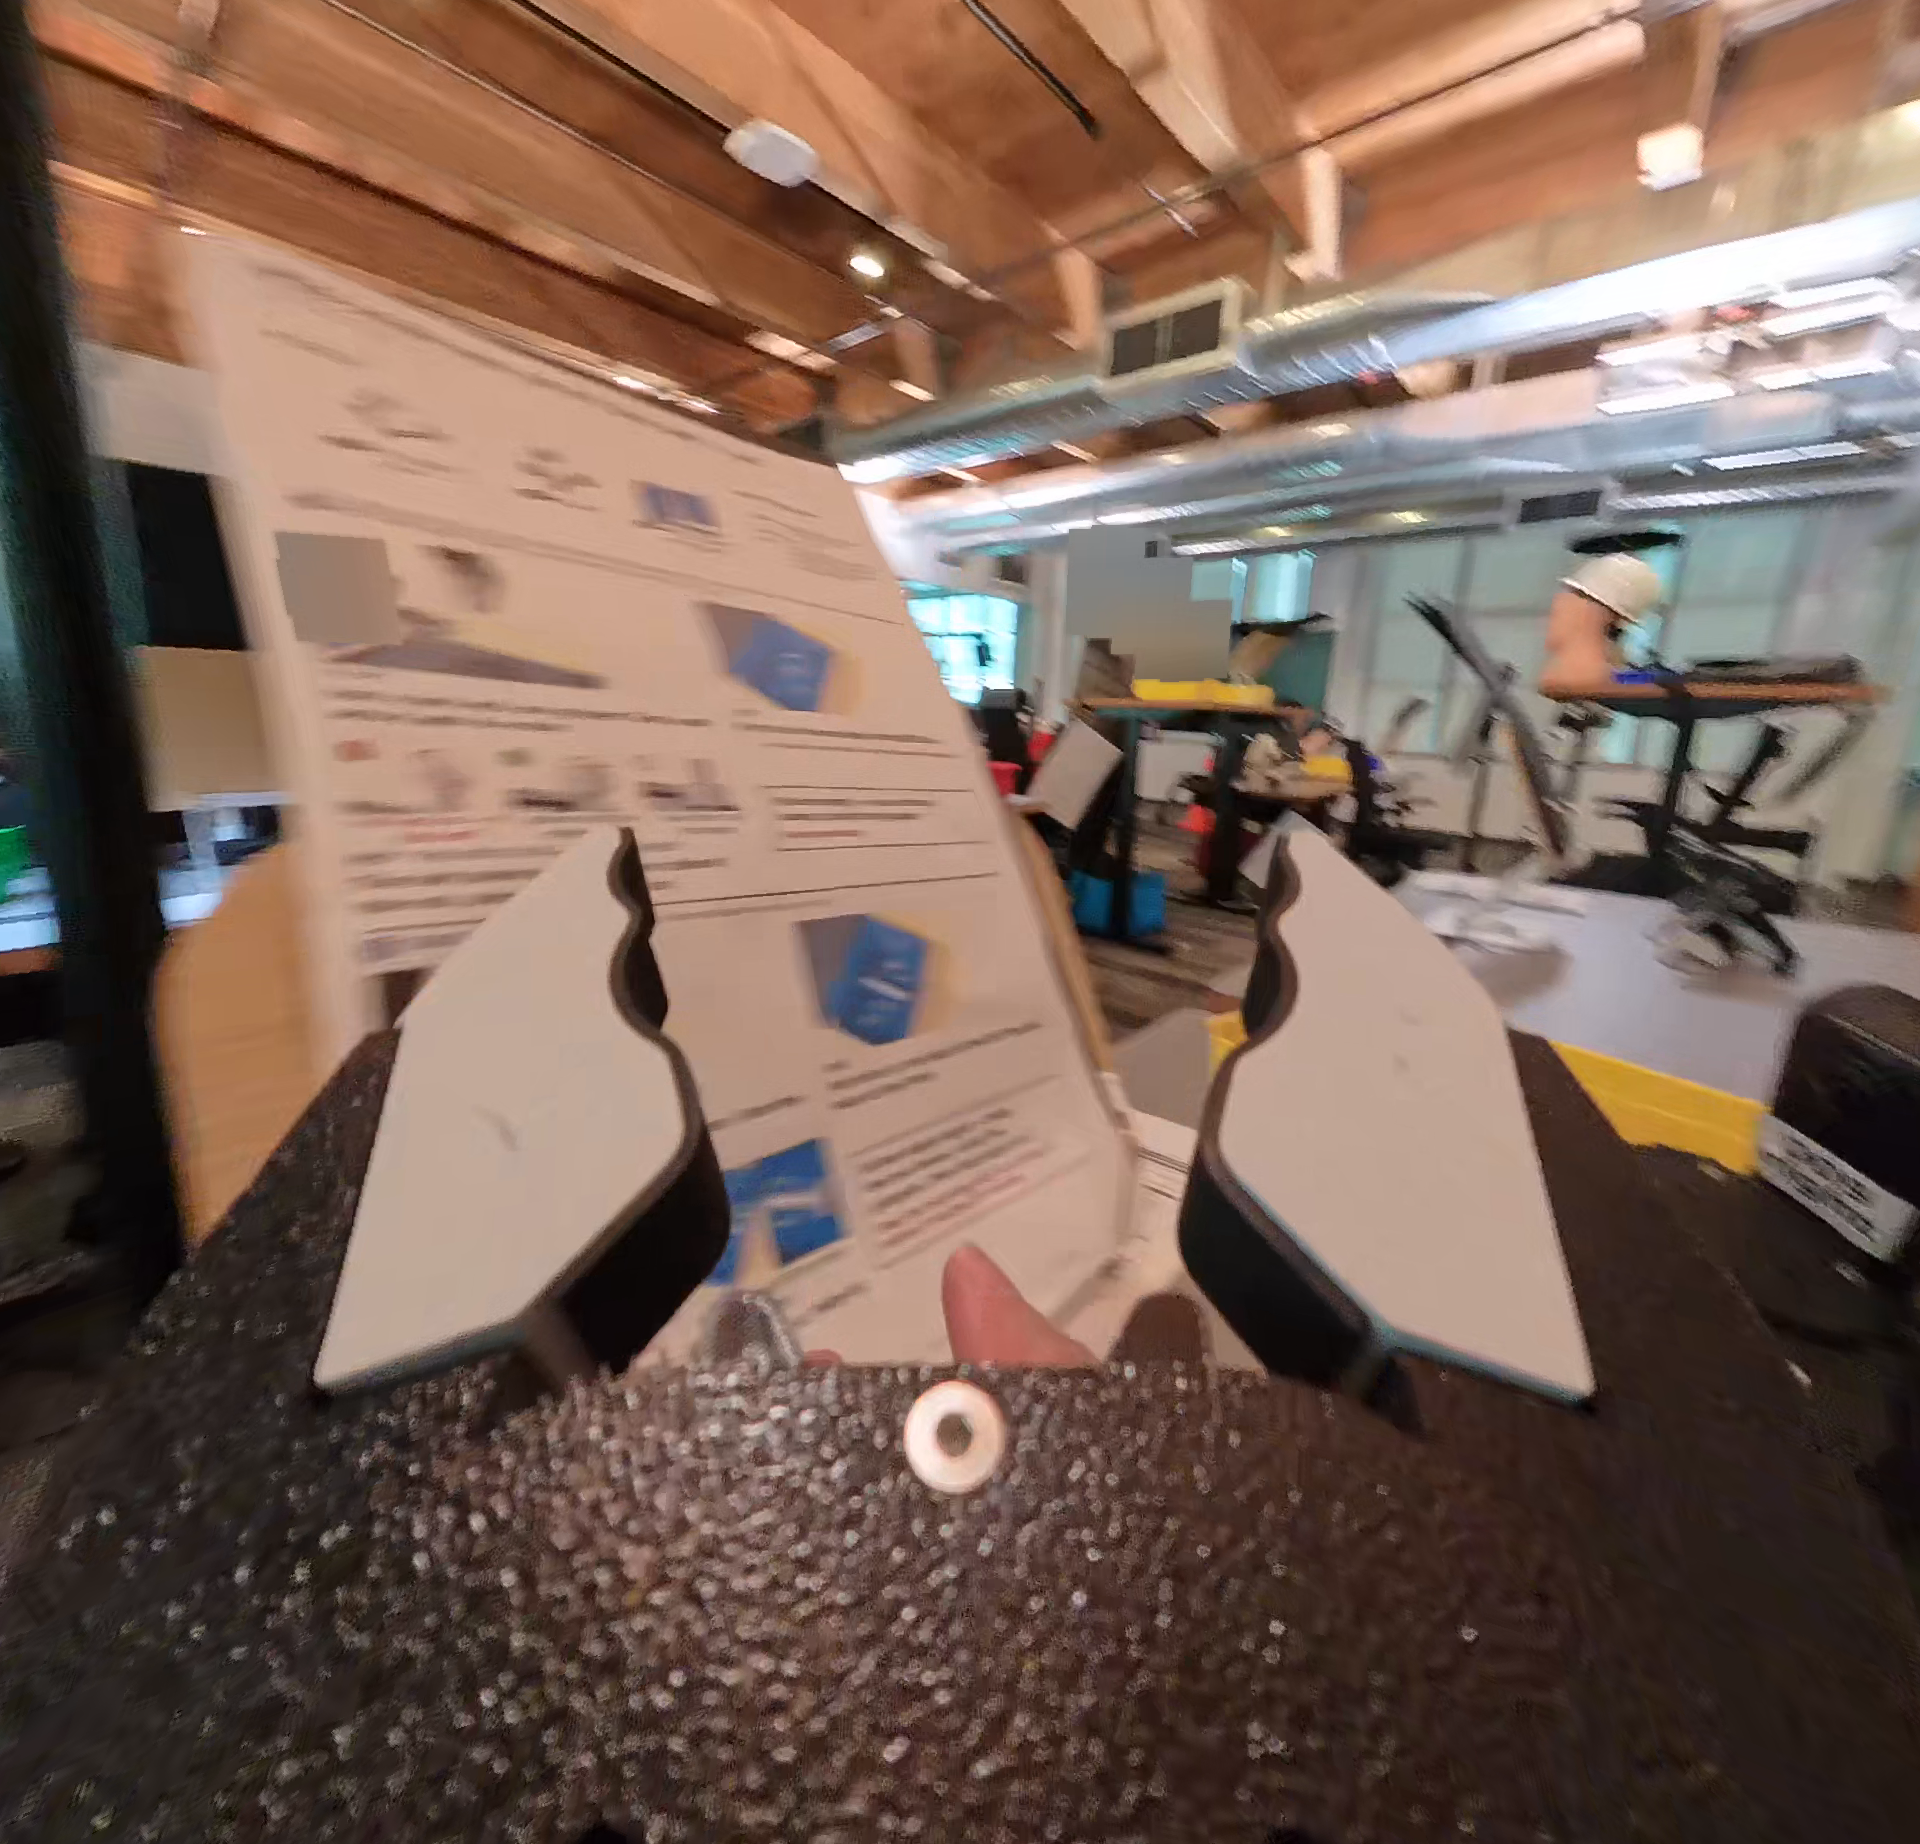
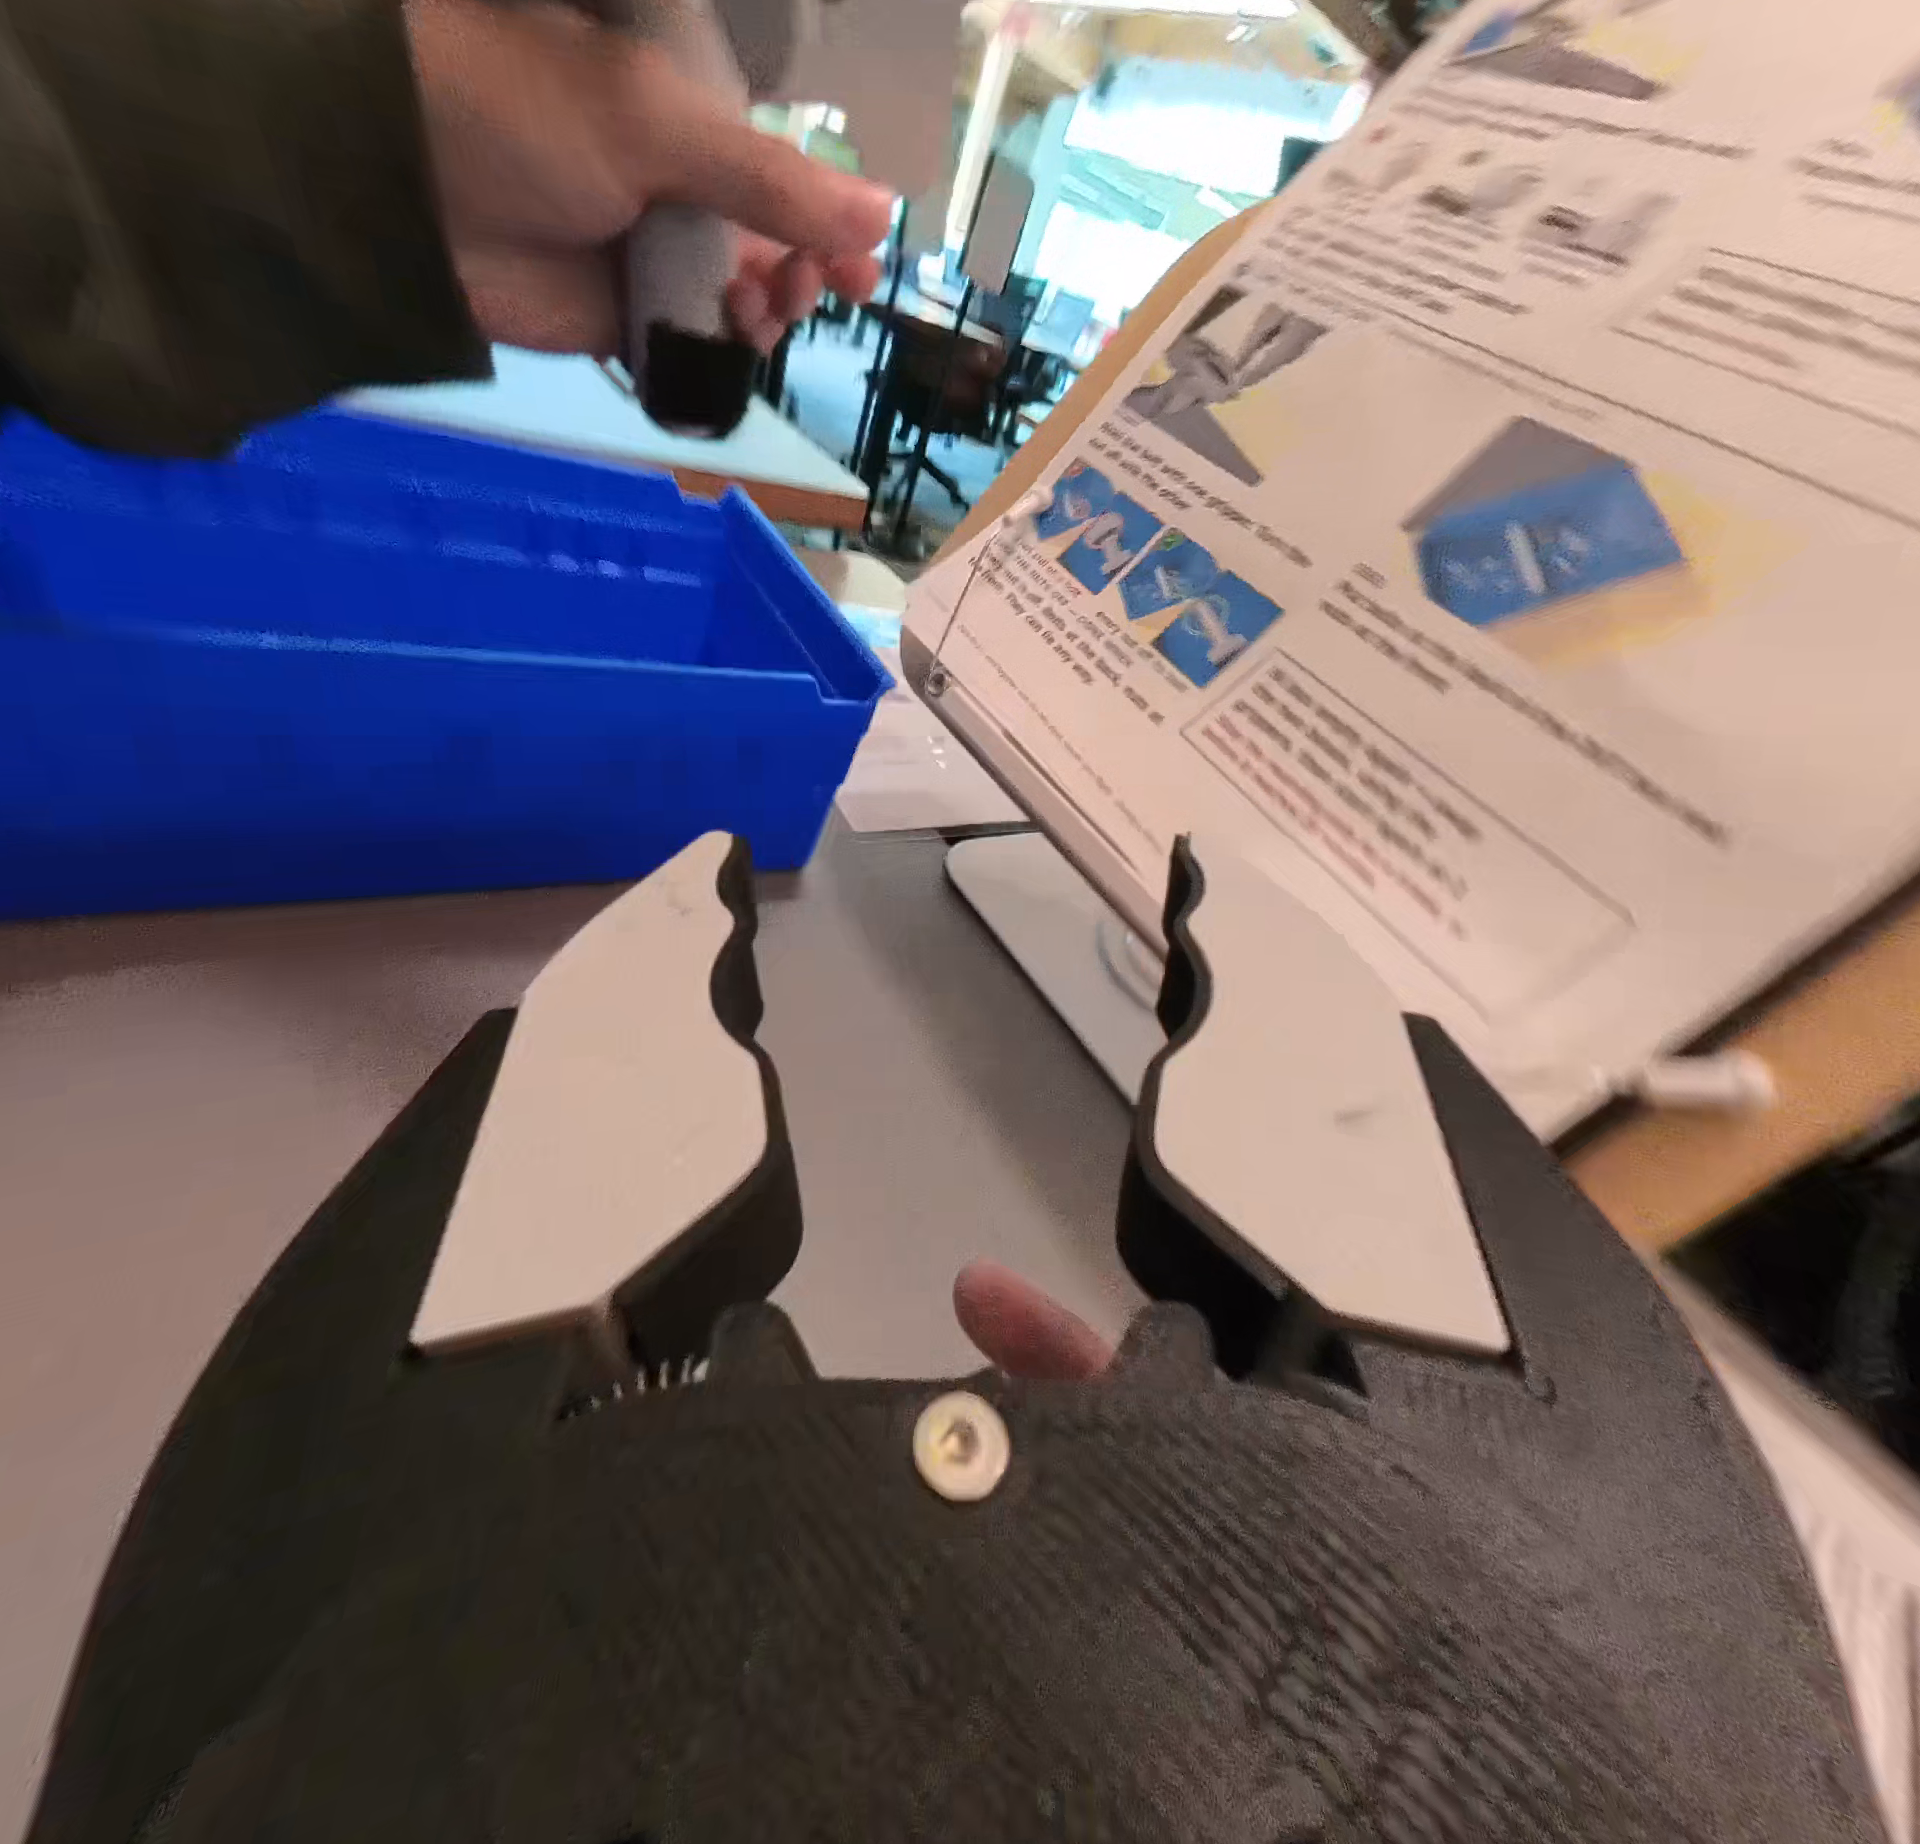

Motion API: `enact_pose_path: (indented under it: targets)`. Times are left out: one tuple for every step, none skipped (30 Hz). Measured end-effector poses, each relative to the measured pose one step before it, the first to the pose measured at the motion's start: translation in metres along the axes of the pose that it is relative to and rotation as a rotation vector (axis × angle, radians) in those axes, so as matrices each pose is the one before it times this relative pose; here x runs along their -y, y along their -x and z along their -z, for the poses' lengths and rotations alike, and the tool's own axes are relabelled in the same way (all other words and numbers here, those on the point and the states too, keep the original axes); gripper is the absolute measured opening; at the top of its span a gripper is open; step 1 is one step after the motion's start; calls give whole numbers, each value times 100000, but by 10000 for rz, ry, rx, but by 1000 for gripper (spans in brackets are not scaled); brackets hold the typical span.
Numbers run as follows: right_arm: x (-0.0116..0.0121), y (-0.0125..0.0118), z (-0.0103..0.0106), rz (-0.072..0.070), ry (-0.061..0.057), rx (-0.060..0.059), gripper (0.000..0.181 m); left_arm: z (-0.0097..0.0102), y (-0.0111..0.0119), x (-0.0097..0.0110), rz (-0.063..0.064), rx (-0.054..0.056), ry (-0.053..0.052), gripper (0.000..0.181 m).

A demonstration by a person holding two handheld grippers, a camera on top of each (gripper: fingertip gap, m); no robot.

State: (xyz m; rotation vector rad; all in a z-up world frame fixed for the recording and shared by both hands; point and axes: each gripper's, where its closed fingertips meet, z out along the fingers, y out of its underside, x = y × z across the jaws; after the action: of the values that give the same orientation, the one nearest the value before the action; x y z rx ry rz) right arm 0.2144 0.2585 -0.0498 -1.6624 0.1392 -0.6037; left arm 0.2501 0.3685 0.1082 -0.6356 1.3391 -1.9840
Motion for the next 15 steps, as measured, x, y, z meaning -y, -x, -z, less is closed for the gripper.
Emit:
enact_pose_path:
  targets:
    - [200,-152,2109,-632,-294,-157,76,-651,-2475,-145,-64,-580,213,110]
    - [134,-244,2162,-491,-185,-211,76,-844,-2511,-466,-82,-566,259,111]
    - [126,-304,2253,-378,-98,-234,77,-1087,-2345,-830,-29,-426,340,114]
    - [210,-352,2310,-277,-104,-229,77,-1337,-2207,-1246,59,-338,462,116]
    - [255,-525,2327,-253,-91,-309,77,-1526,-2106,-1692,140,-295,645,116]
    - [207,-688,2360,-211,-45,-384,76,-1696,-1990,-1883,157,-220,760,116]
    - [197,-818,2363,-131,-41,-415,76,-1887,-1902,-1698,123,-105,608,116]
    - [174,-973,2391,-101,-45,-500,76,-2018,-1908,-1355,79,-32,313,117]
    - [103,-1107,2364,-94,-1,-556,75,-2027,-1964,-1349,-33,-60,243,117]
    - [-27,-1243,2311,-61,57,-589,74,-1996,-2024,-1459,-60,-163,321,117]
    - [-170,-1377,2207,-10,105,-613,73,-1944,-1973,-1408,65,-237,359,118]
    - [-290,-1381,2087,25,134,-557,73,-1876,-1751,-1062,263,-209,193,118]
    - [-316,-1314,1927,11,131,-480,73,-1750,-1585,-517,457,-214,-151,117]
    - [-288,-1268,1778,-40,82,-451,73,-1611,-1500,-218,617,-286,-360,116]
    - [-205,-1190,1627,-87,1,-412,74,-1514,-1182,-364,628,-224,-264,118]
